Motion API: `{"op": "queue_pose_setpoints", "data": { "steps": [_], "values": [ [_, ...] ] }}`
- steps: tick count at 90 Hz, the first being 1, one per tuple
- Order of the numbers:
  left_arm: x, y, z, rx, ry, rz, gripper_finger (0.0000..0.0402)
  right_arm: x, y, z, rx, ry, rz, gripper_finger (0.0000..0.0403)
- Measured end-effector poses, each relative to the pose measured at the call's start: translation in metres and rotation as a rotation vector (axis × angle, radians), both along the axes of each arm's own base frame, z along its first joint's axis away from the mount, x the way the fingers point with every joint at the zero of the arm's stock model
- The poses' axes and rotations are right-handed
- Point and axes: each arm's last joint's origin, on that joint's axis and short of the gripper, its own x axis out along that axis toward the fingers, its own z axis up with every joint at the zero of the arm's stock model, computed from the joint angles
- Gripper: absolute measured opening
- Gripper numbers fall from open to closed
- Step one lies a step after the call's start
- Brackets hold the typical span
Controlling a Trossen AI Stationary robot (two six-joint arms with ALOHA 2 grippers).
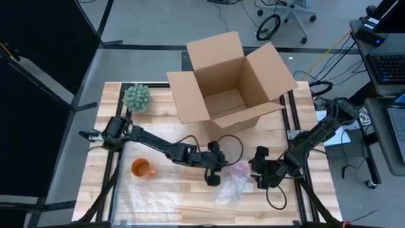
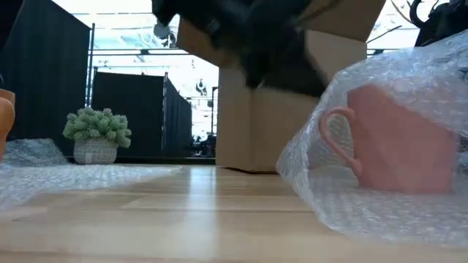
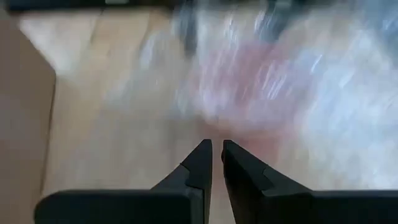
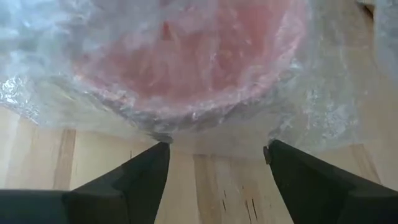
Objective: Wrap mug
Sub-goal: Wrap the pink mug with bubble wrap
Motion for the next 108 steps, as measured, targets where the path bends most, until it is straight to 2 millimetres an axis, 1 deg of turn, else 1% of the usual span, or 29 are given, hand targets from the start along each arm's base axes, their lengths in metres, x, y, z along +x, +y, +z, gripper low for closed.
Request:
{"op": "queue_pose_setpoints", "data": {
  "steps": [7,22,27,34,42,47,58,65,70,83,95,99,103,108],
  "values": [
    [0.004,-0.002,0.006,-0.004,-0.027,-0.032,0.0026,0.0,0.0,0.0,-0.001,0.0,0.001,0.0258],
    [0.012,-0.007,0.027,-0.03,-0.107,-0.073,0.0026,0.0,0.0,0.0,0.0,-0.001,0.0,0.0258],
    [0.013,-0.008,0.03,-0.021,-0.12,-0.092,0.0026,0.0,0.0,0.0,0.0,-0.001,0.0,0.0258],
    [0.018,-0.006,0.028,-0.02,-0.118,-0.09,0.0026,0.0,0.0,0.0,0.003,-0.003,-0.001,0.0258],
    [0.025,-0.006,0.025,-0.014,-0.091,-0.085,0.0026,0.0,0.0,0.0,0.004,-0.004,-0.001,0.0258],
    [0.033,-0.008,0.028,-0.003,-0.079,-0.089,0.0026,0.0,0.0,0.0,0.005,-0.004,-0.001,0.0258],
    [0.046,-0.013,0.037,0.043,0.026,-0.088,0.0026,0.0,0.0,0.0,0.004,-0.004,-0.001,0.0258],
    [0.053,-0.014,0.039,0.056,0.097,-0.083,0.0026,0.0,0.0,0.0,0.004,-0.004,0.0,0.0258],
    [0.057,-0.015,0.037,0.066,0.139,-0.08,0.0026,0.0,0.0,0.0,0.004,-0.003,-0.001,0.0258],
    [0.067,-0.02,0.041,0.058,0.11,-0.093,0.0026,0.0,0.0,0.0,0.002,-0.002,0.0,0.0258],
    [0.066,-0.021,0.039,0.059,0.133,-0.107,0.0026,0.0,0.0,0.0,0.001,-0.001,0.002,0.0258],
    [0.062,-0.022,0.042,0.081,0.149,-0.088,0.0026,0.0,0.001,0.0,0.002,-0.001,0.003,0.0258],
    [0.056,-0.023,0.05,0.106,0.156,-0.062,0.0026,0.0,0.001,0.0,0.003,0.001,0.003,0.0258],
    [0.044,-0.023,0.064,0.139,0.195,-0.022,0.0026,0.0,0.001,0.0,0.004,0.004,0.004,0.0258]
  ]
}}
